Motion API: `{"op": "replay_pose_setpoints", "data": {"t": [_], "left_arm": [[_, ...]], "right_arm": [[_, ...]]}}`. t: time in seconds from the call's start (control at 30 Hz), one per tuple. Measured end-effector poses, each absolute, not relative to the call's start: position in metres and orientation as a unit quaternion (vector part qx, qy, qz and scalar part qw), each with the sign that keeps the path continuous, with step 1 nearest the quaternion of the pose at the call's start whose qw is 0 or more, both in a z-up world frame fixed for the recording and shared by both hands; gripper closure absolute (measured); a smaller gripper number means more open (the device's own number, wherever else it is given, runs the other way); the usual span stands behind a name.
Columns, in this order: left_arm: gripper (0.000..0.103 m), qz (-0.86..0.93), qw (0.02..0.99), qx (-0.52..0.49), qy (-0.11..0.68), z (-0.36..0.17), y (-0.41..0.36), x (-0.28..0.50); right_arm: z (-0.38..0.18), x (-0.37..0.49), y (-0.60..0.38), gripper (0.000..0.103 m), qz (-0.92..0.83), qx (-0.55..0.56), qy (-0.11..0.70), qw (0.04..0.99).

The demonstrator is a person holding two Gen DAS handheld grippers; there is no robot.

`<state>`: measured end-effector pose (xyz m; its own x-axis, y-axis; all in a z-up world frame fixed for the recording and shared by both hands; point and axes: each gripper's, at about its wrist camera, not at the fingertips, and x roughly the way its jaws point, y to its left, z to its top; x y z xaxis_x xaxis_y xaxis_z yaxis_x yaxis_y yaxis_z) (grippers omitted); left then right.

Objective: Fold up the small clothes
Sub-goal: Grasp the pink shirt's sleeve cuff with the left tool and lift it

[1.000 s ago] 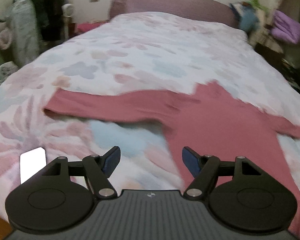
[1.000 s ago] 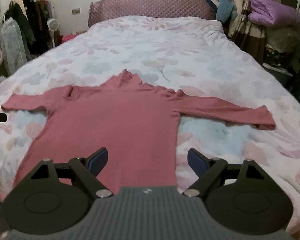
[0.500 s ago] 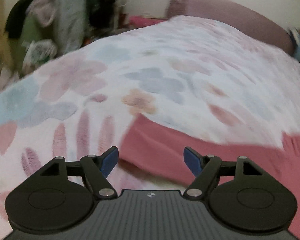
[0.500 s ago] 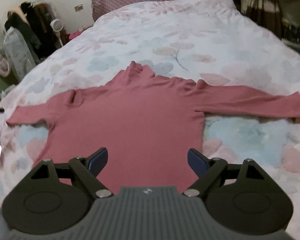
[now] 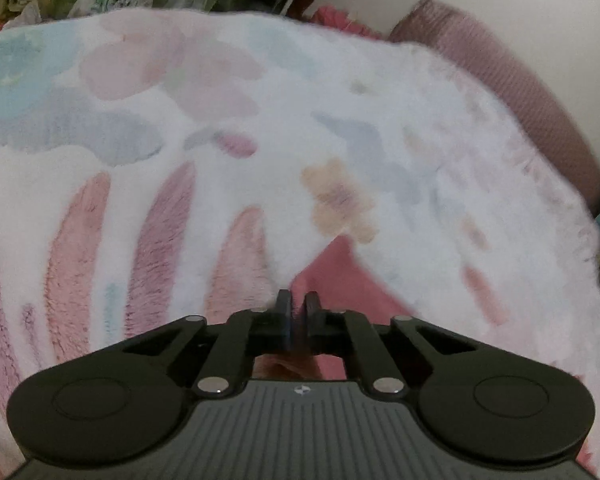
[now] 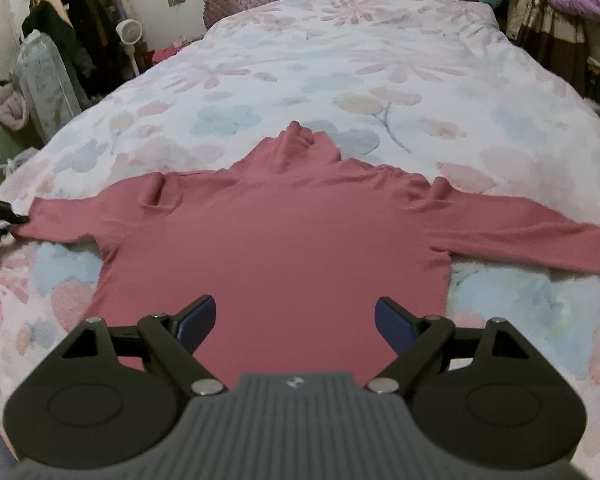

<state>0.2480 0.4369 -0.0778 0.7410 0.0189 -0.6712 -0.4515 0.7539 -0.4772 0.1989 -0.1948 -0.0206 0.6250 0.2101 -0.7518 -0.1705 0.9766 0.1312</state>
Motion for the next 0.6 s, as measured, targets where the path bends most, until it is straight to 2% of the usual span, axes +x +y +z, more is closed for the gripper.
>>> {"op": "replay_pose_setpoints", "data": {"t": [0.17,0.43,0.6], "left_arm": [[0.100,0.084,0.916,-0.268,0.287,0.006,0.385,0.240],[0.100,0.024,0.946,-0.165,0.276,0.153,0.225,0.257],[0.100,-0.030,0.949,-0.135,0.282,0.185,0.122,0.280]], "right_arm": [[-0.018,0.201,-0.211,0.020,0.101,0.056,0.410,0.905],[-0.011,0.208,-0.252,0.021,0.083,0.094,0.393,0.911],[-0.004,0.213,-0.281,0.021,0.076,0.099,0.383,0.915]]}}
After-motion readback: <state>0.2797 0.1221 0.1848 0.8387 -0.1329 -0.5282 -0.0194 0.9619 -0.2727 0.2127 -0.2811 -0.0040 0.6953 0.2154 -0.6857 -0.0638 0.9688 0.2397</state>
